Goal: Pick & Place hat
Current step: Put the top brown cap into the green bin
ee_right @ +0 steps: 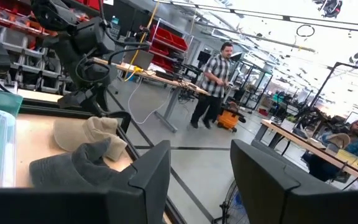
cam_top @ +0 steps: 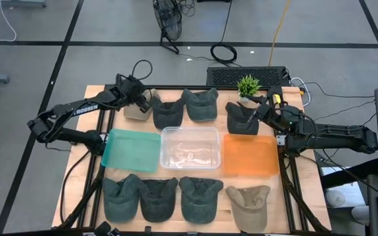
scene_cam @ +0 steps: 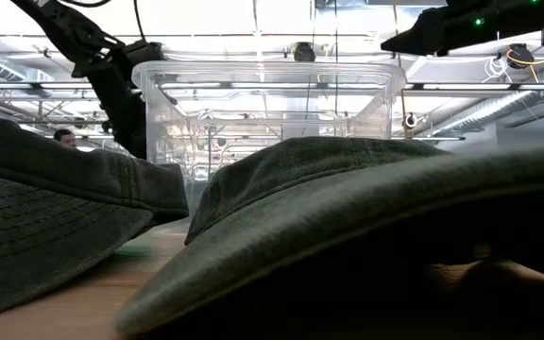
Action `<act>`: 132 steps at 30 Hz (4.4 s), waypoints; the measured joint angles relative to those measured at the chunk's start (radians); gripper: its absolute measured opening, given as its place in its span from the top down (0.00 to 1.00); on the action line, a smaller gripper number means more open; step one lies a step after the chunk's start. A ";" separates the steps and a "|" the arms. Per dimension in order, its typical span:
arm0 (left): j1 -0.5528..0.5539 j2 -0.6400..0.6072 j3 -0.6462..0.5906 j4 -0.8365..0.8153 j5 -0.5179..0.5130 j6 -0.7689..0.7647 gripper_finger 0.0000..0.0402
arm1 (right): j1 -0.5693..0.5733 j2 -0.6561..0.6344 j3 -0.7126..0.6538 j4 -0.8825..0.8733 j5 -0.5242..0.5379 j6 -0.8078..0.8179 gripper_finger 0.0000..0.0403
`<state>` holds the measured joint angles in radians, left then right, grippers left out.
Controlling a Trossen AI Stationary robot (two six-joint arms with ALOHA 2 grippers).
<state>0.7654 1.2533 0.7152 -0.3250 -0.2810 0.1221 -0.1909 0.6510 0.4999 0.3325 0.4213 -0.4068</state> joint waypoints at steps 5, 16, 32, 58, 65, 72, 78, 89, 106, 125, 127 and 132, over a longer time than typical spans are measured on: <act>0.014 0.040 0.000 -0.018 0.003 -0.027 0.60 | 0.000 0.000 0.000 0.000 -0.001 0.001 0.61; 0.050 0.142 0.000 -0.017 0.001 0.008 0.44 | 0.000 0.000 0.000 -0.002 -0.002 0.001 0.61; 0.020 0.107 0.000 -0.133 0.005 0.000 0.26 | 0.001 0.000 0.000 -0.003 -0.003 0.030 0.61; 0.031 0.105 0.000 -0.199 0.128 0.011 0.26 | 0.001 0.000 0.000 0.081 -0.007 0.032 0.61; 0.041 0.149 0.002 -0.185 0.083 -0.011 0.37 | 0.001 0.000 0.000 0.074 -0.006 0.028 0.61; 0.050 0.151 0.002 -0.193 0.048 0.042 0.73 | 0.001 0.000 0.000 0.074 -0.006 0.026 0.61; 0.055 0.152 0.013 -0.202 -0.006 0.067 0.97 | 0.001 0.000 0.000 0.074 -0.006 0.027 0.61; -0.018 0.153 0.240 -0.492 -0.010 0.022 0.98 | 0.048 -0.027 0.000 0.086 -0.006 0.081 0.61; -0.526 0.026 0.517 -1.010 0.055 -0.388 0.99 | 0.122 -0.117 0.000 0.028 -0.004 0.073 0.61; -1.181 0.018 0.511 -1.126 -0.017 -1.227 0.98 | 0.122 -0.118 0.000 0.118 -0.007 0.065 0.61; -1.203 0.040 0.492 -1.130 -0.016 -1.276 0.98 | 0.122 -0.118 0.000 0.135 -0.006 0.038 0.61; -1.215 0.064 0.420 -1.139 0.004 -1.336 0.98 | 0.122 -0.117 0.000 0.174 -0.007 -0.020 0.61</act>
<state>-0.4496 1.3174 1.1349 -1.4637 -0.2771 -1.2136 -0.0692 0.5339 0.4995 0.5068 0.4145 -0.4264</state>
